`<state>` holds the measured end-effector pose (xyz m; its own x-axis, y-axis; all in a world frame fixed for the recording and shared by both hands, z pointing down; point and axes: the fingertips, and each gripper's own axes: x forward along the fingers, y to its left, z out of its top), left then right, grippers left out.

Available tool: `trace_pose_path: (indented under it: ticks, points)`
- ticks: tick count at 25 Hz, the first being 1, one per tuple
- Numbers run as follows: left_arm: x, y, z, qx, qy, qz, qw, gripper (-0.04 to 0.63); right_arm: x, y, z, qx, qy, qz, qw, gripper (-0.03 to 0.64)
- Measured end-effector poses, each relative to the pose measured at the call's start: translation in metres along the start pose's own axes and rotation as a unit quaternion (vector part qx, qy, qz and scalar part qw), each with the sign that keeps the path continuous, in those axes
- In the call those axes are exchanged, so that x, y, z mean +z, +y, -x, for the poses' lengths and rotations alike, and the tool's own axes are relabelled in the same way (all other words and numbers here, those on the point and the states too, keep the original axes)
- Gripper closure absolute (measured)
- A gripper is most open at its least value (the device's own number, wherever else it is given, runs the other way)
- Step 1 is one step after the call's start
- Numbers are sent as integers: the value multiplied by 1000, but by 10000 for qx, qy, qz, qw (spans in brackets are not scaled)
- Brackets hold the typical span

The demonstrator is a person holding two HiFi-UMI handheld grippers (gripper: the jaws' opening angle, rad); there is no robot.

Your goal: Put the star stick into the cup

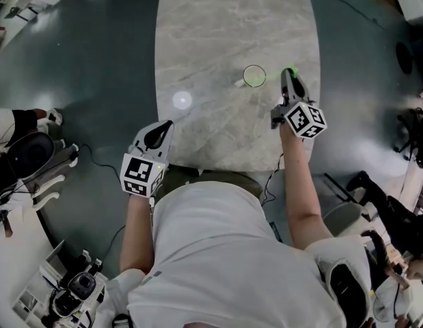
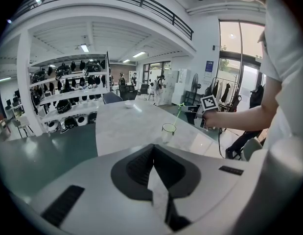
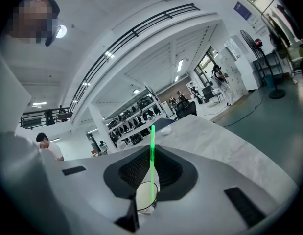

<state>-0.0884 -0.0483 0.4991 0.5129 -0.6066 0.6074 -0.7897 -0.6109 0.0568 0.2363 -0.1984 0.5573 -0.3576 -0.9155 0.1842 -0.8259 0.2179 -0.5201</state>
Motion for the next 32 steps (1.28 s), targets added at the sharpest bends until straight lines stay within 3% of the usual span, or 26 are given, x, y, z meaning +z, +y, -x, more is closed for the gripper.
trace_pose_path:
  ticks: [10,20,32]
  points:
    - [1,6,-5,-100,-17,-4,9999,594,-15,-12,-4,-221,133,-170,9995,572]
    - [-1,17,-6,-240,-20,-19,9997,594,-19,-11,-6,-426,210,-316,9984,474]
    - [18,28,-19,-762,-340,-209,9963,594,-22,24,31,-649,207,-352,9971,456]
